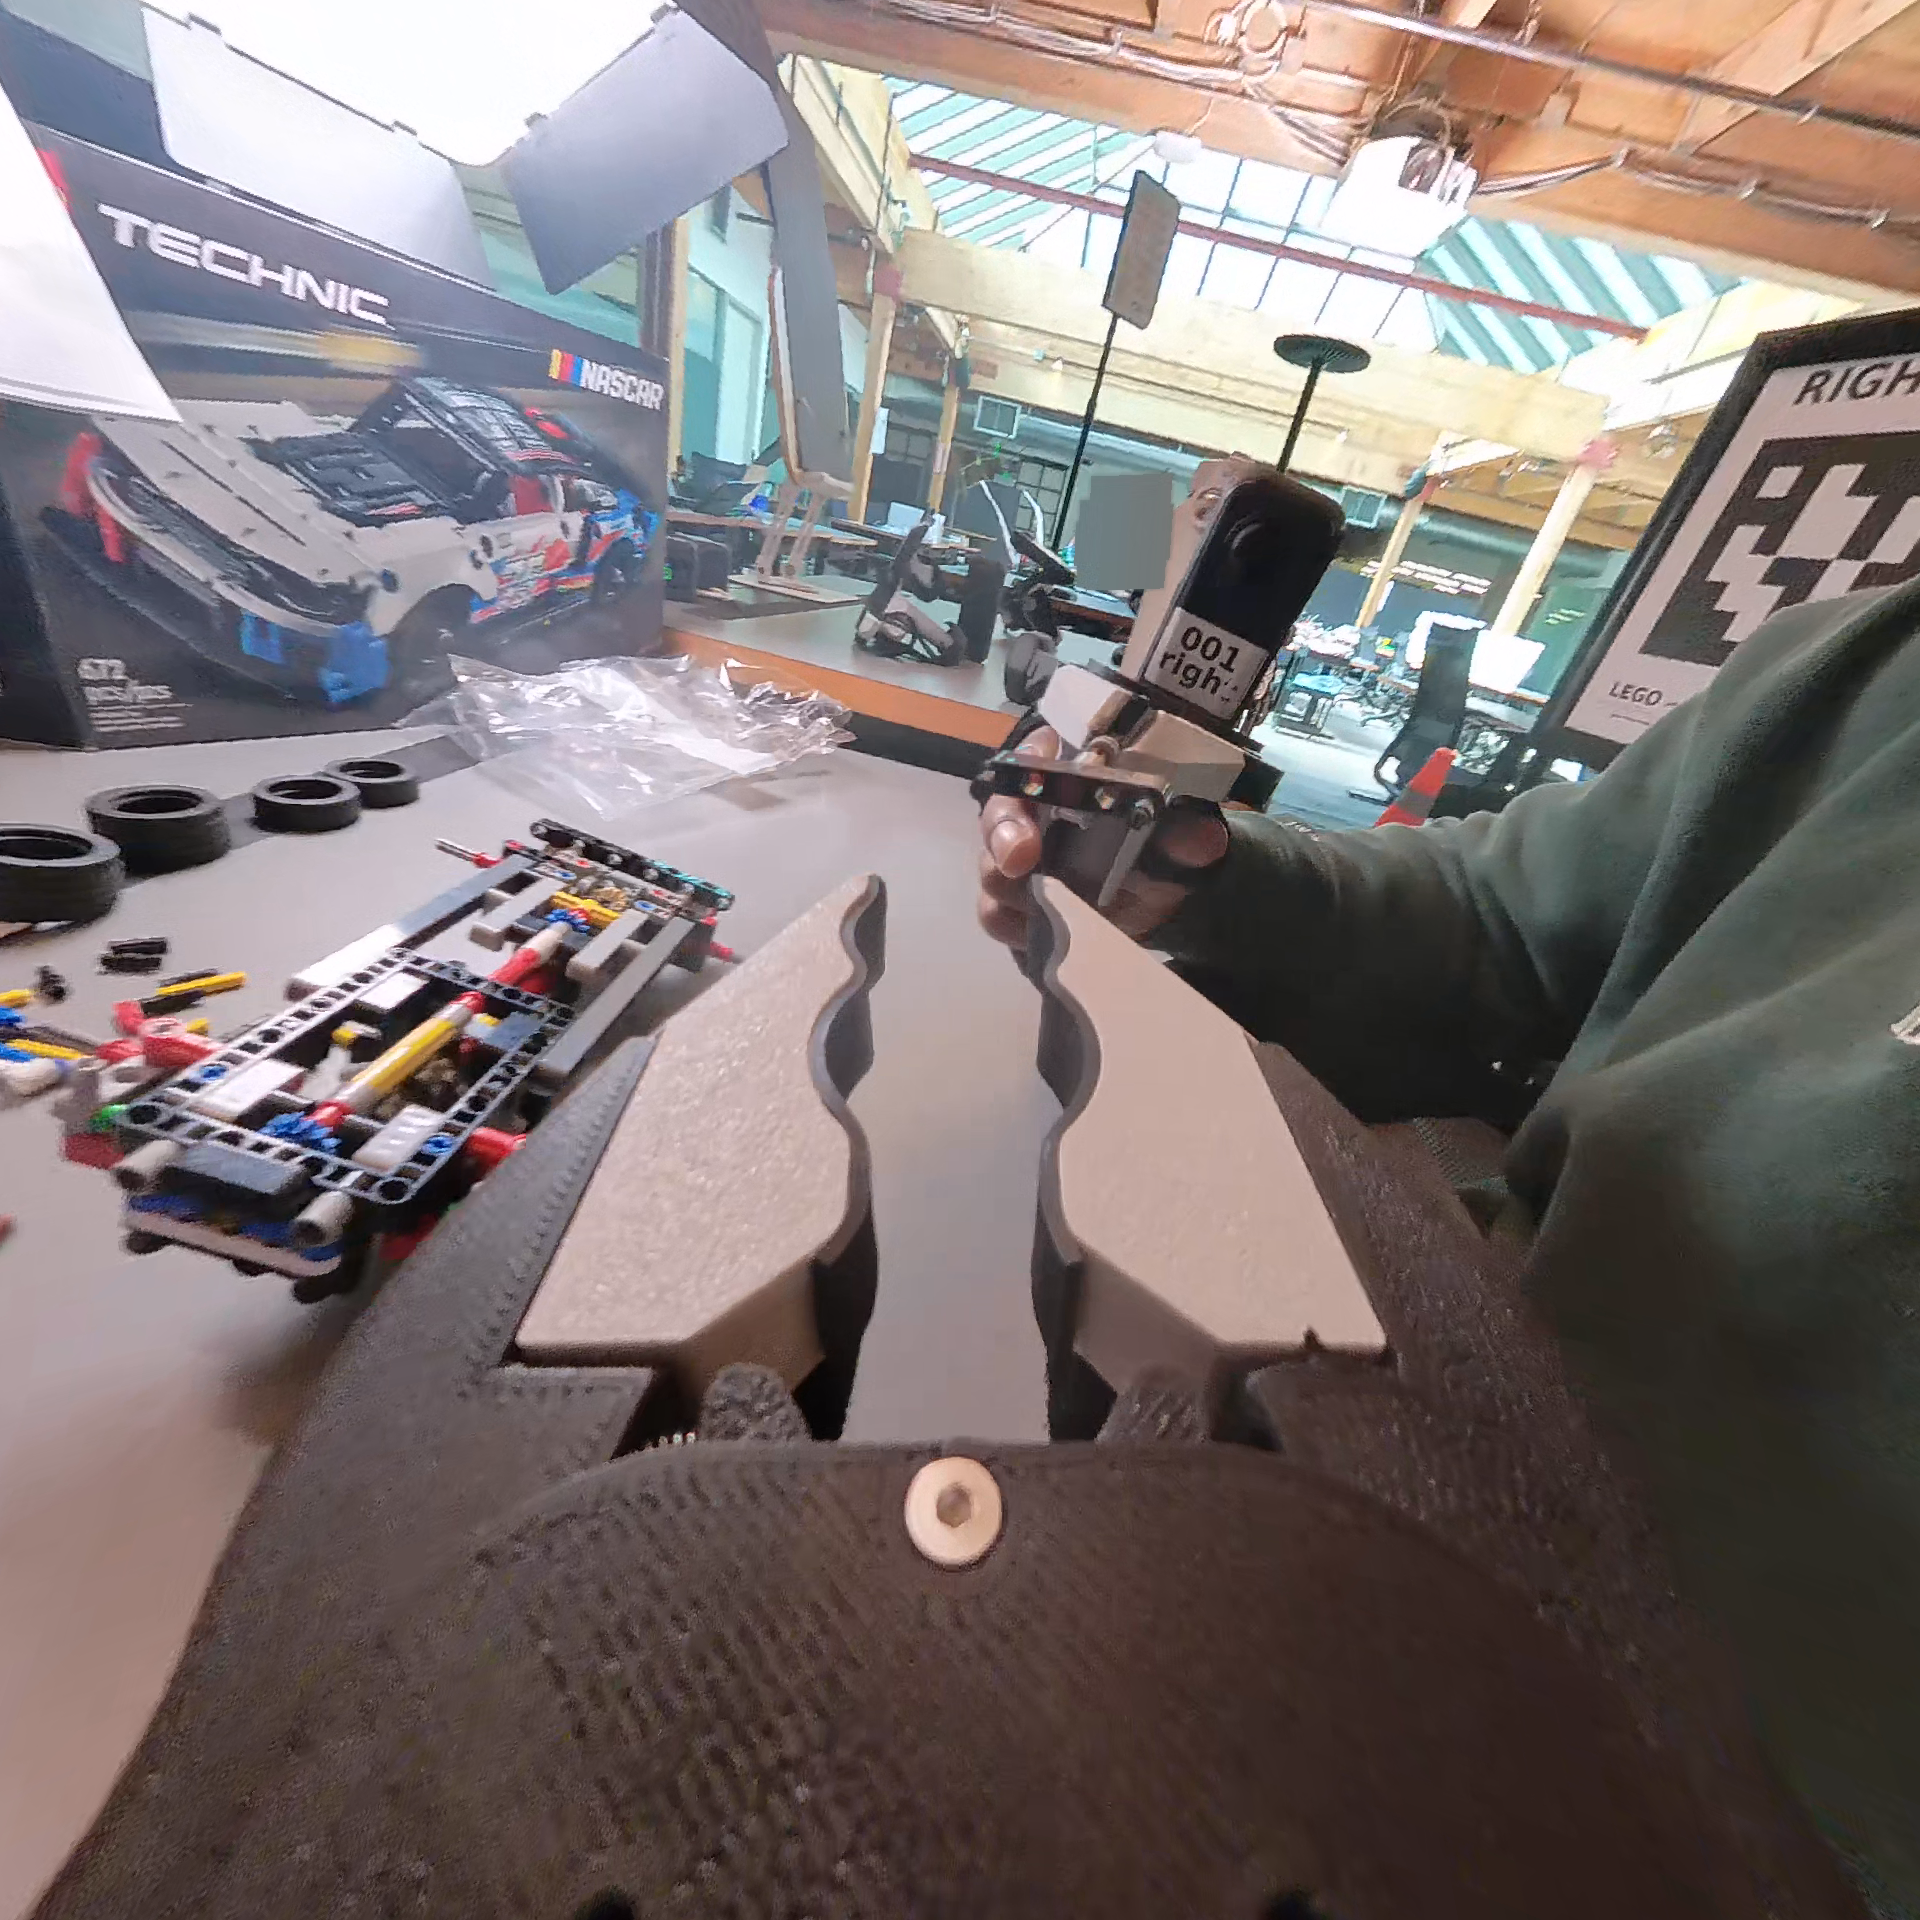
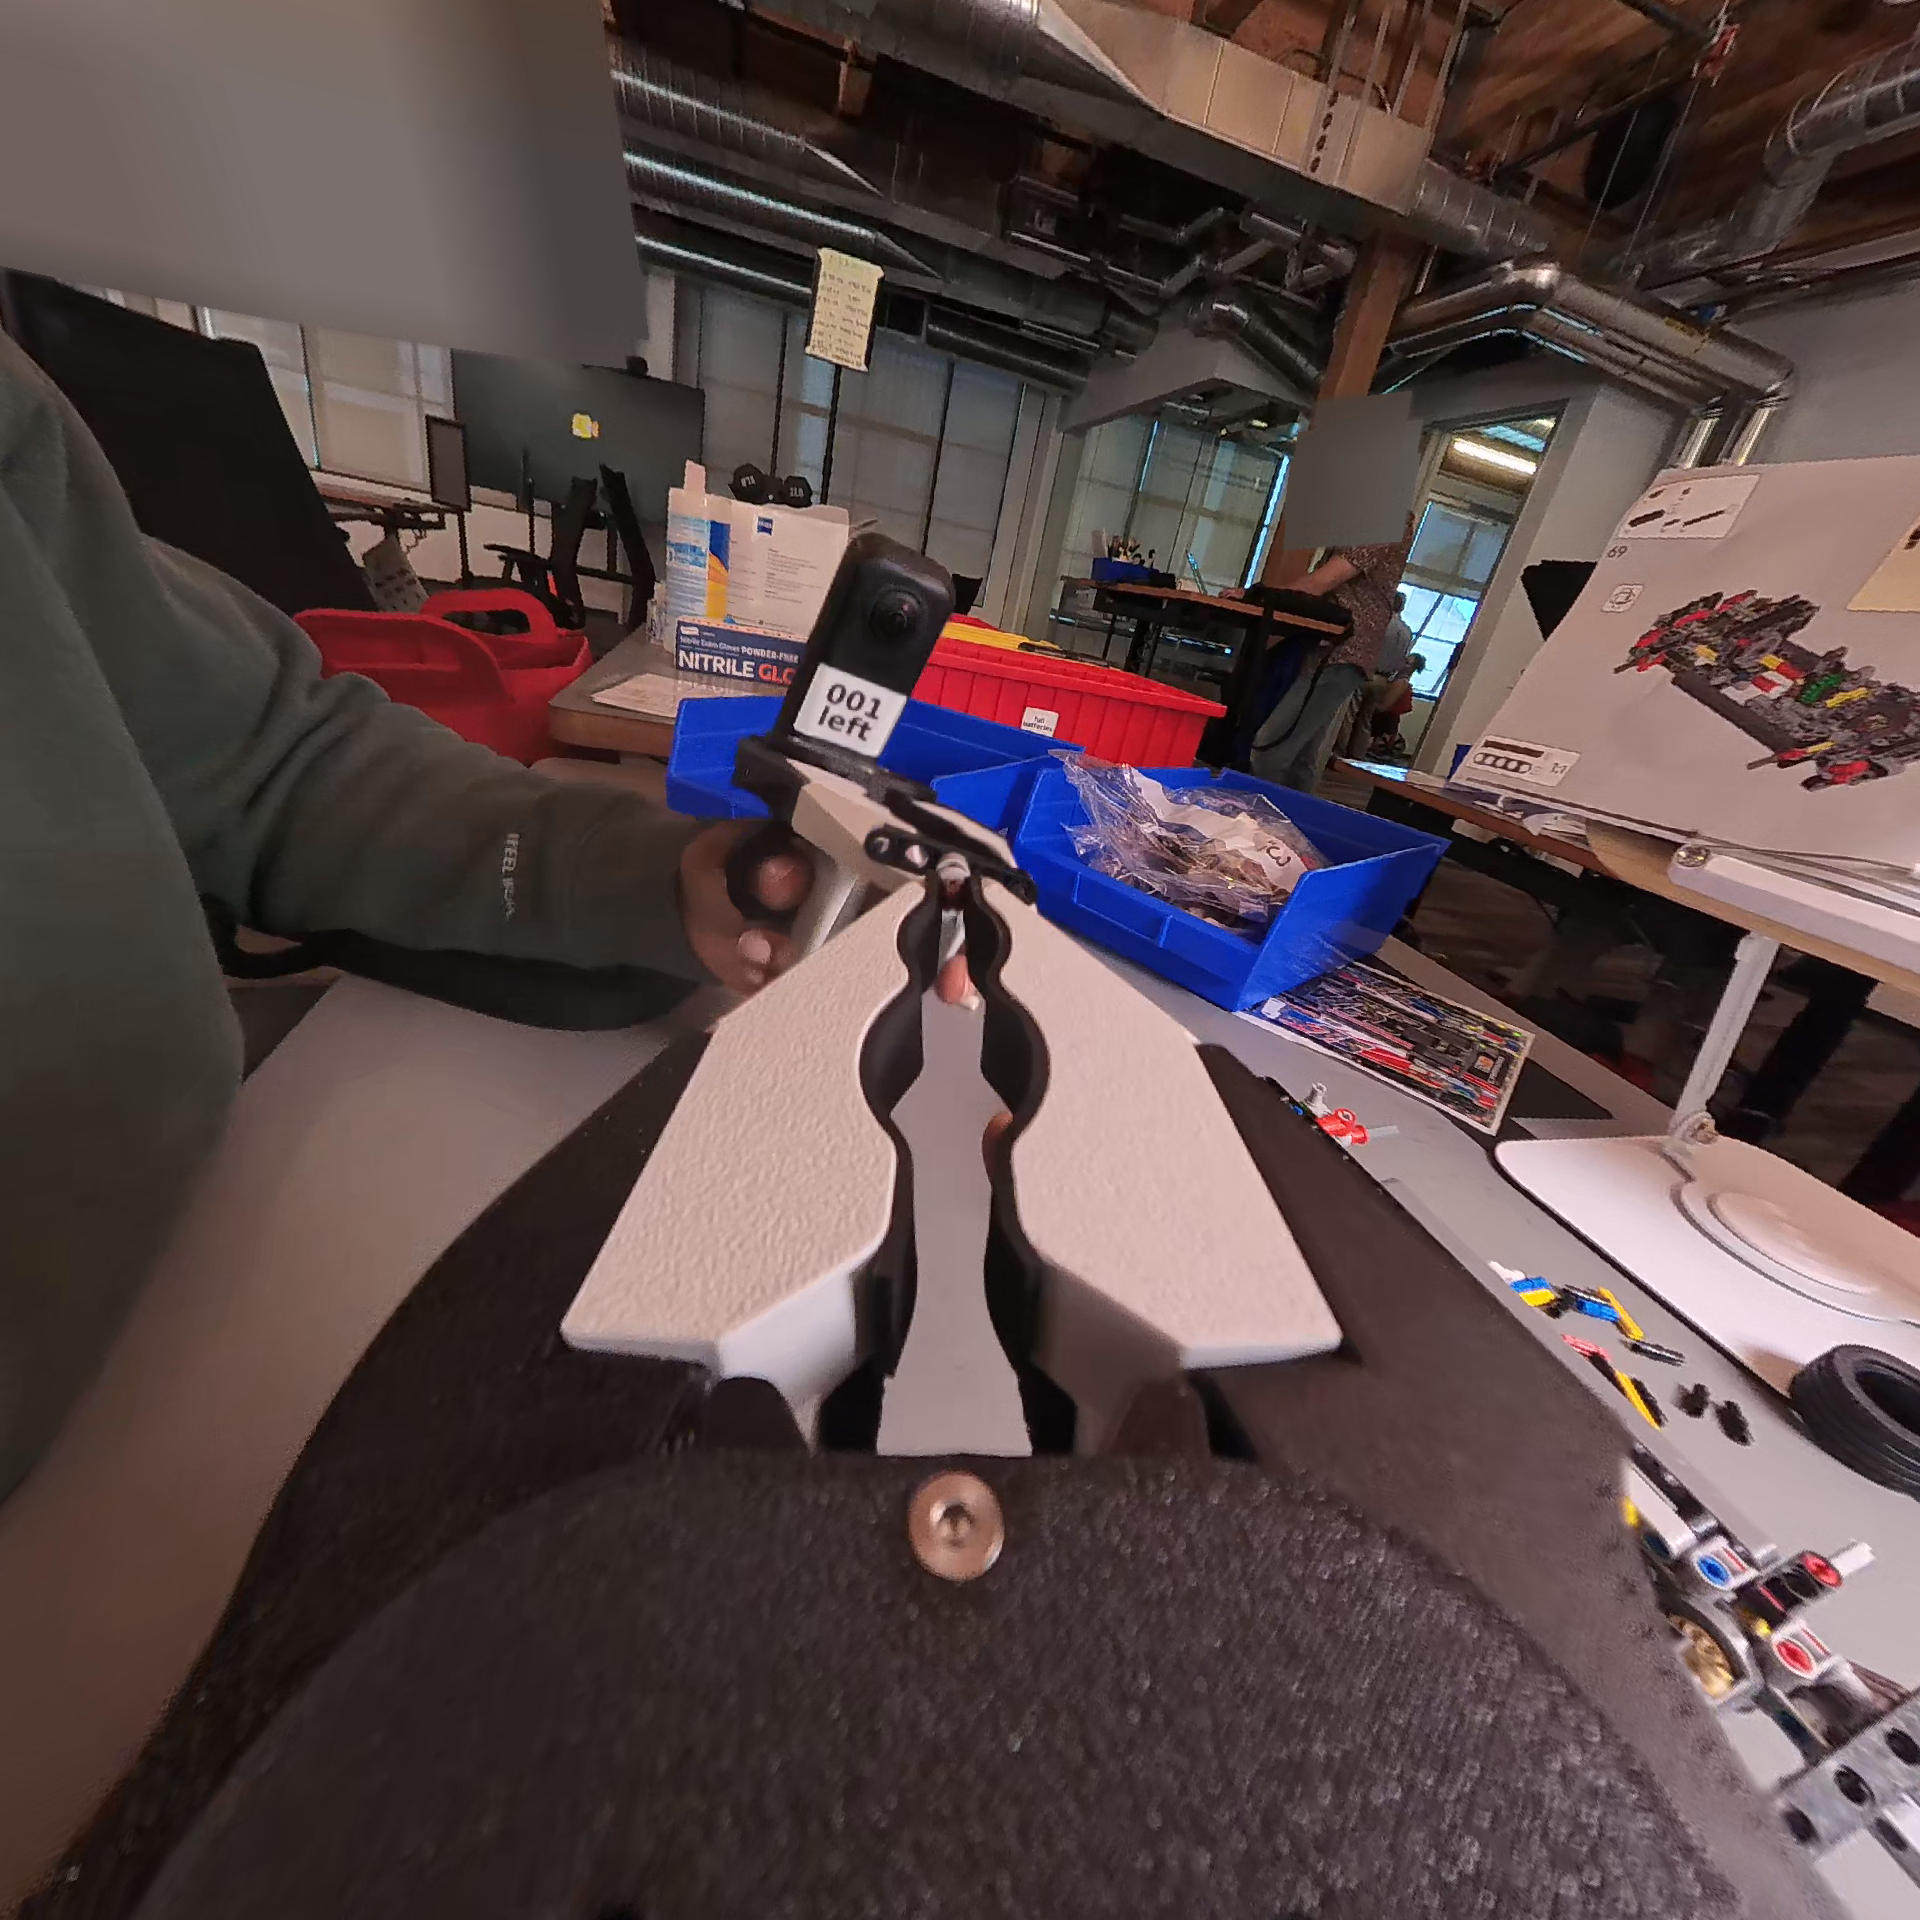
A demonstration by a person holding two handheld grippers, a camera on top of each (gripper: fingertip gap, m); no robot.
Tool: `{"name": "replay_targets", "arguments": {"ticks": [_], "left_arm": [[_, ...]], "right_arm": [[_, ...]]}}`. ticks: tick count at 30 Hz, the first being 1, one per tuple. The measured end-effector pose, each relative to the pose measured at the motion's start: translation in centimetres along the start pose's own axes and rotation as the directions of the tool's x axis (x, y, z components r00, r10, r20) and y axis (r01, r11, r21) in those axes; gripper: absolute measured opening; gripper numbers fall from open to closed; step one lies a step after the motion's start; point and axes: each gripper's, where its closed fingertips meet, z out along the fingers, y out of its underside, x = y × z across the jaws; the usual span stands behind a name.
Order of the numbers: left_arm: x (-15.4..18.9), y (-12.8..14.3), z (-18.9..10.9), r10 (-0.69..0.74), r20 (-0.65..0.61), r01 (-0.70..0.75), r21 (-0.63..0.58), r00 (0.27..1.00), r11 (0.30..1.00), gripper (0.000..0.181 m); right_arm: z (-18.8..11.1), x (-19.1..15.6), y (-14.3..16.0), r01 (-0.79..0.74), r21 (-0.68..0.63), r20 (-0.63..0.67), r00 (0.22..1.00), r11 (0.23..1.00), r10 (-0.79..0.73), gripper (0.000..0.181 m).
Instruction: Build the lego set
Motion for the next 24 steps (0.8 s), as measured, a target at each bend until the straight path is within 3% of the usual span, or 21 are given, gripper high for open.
{"name": "replay_targets", "arguments": {"ticks": [5,9,15,24], "left_arm": [[0.1,-1.1,-1.2,0.028,-0.009,-0.028,-0.045,1.000,0.999,0.025],[1.2,-0.7,-0.9,0.098,-0.043,-0.105,-0.190,0.994,0.976,0.024],[2.4,-1.1,0.2,0.216,-0.094,-0.236,-0.374,0.972,0.897,0.020],[3.5,-1.3,2.2,0.217,-0.208,-0.297,-0.539,0.954,0.789,0.012]], "right_arm": [[0.0,-0.2,0.9,0.028,-0.041,0.018,0.999,0.999,-0.027,0.001],[0.3,-0.7,1.5,0.035,-0.063,0.045,0.998,0.997,-0.032,0.001],[0.6,-1.2,1.7,0.044,-0.063,0.063,0.997,0.997,-0.040,0.001],[0.6,-1.6,1.4,0.068,-0.049,0.055,0.996,0.996,-0.066,0.001]]}}
